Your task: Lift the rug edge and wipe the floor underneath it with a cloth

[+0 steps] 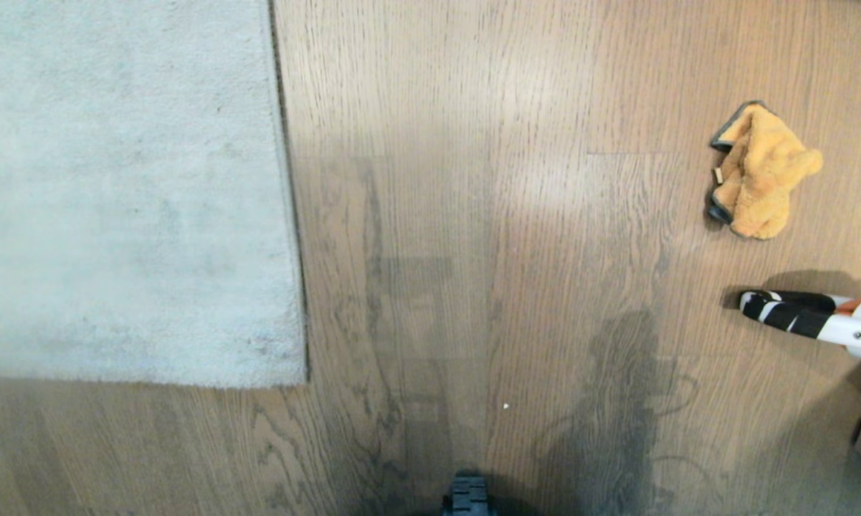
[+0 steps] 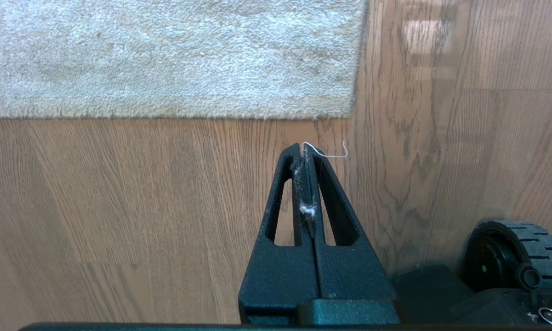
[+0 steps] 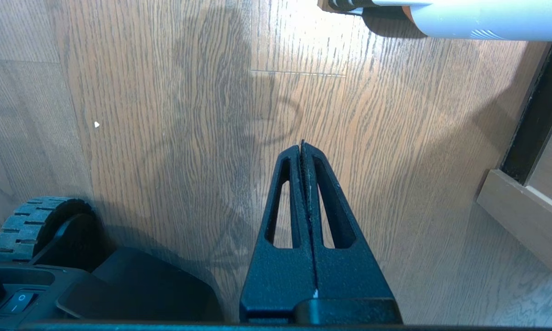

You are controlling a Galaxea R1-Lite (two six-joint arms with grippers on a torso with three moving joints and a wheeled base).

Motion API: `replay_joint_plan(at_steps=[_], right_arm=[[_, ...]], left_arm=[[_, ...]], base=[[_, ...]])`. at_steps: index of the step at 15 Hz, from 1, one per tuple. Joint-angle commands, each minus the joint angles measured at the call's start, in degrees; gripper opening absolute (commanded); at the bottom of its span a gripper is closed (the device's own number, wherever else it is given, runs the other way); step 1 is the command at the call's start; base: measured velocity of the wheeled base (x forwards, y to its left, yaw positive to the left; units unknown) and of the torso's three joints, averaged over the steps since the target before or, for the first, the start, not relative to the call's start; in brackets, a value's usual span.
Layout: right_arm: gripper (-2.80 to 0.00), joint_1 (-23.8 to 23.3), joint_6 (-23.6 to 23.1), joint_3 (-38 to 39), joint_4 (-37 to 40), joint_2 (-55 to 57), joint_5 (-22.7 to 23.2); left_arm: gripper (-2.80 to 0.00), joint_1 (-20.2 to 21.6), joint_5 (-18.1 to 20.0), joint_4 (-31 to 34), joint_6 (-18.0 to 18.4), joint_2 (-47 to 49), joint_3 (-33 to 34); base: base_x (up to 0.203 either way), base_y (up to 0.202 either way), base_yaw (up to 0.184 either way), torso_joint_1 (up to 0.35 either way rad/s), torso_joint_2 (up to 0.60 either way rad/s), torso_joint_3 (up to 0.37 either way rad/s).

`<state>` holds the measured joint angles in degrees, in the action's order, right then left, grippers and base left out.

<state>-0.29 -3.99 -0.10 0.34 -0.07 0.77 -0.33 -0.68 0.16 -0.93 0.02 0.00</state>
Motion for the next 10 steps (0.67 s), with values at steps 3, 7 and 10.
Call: replay_joint_plan(at_steps=[3, 7, 10], right_arm=[[-2.8, 0.0, -0.1, 0.0, 0.0, 0.1, 0.0], [-2.8, 0.0, -0.1, 0.0, 0.0, 0.1, 0.0], [-2.8, 0.0, -0.1, 0.0, 0.0, 0.1, 0.0]], left_arm=[[-2.8, 0.0, 0.0, 0.0, 0.0, 0.0, 0.0], [-2.8, 0.0, 0.0, 0.0, 0.0, 0.0, 0.0], [-2.8, 0.0, 0.0, 0.0, -0.1, 0.0, 0.0]], base=[[0.0, 0.0, 0.0, 0.002, 0.0, 0.096], [0.0, 0.0, 0.0, 0.001, 0.0, 0.185], [0.0, 0.0, 0.0, 0.001, 0.0, 0.201]])
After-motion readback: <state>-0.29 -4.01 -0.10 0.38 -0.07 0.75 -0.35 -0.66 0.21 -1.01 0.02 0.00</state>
